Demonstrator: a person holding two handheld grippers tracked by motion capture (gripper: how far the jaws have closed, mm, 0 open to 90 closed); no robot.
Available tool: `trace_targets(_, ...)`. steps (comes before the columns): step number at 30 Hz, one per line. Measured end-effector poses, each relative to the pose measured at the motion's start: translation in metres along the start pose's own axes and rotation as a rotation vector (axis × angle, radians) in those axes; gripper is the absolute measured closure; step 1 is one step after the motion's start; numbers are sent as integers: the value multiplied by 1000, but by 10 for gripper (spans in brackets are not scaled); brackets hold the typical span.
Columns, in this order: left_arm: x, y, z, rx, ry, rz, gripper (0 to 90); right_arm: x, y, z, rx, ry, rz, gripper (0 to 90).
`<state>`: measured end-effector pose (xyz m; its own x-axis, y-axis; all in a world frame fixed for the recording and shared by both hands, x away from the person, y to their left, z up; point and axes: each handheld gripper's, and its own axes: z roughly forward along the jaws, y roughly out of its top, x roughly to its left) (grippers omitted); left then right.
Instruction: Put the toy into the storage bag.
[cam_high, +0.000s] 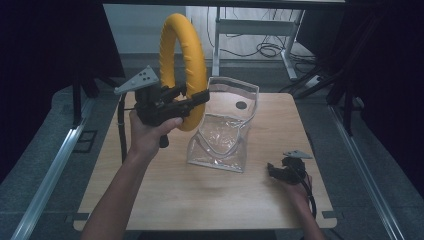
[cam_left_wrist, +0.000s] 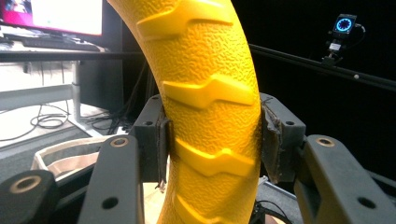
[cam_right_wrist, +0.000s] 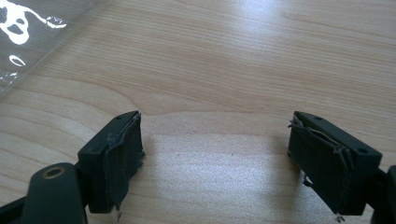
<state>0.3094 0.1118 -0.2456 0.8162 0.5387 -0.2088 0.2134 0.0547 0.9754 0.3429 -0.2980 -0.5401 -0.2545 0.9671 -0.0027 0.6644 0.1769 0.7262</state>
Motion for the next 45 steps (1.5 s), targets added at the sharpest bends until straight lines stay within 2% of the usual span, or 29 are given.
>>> trace_targets(11,-4,0,15,9,-14,2,505,0,0,0,0,0,-2,180)
trace_targets(21,-15,6,27,2,-56,12,505,0,0,0,0,-1,-2,180)
trace_targets(24,-18,7,34,6,-76,7,505,-1,0,0,0,0,-4,180)
trace_targets(34,-23,10,52,16,-103,-6,505,0,0,0,2,0,-4,180)
trace_targets(45,-33,14,70,28,-138,15,505,0,0,0,2,0,-2,180)
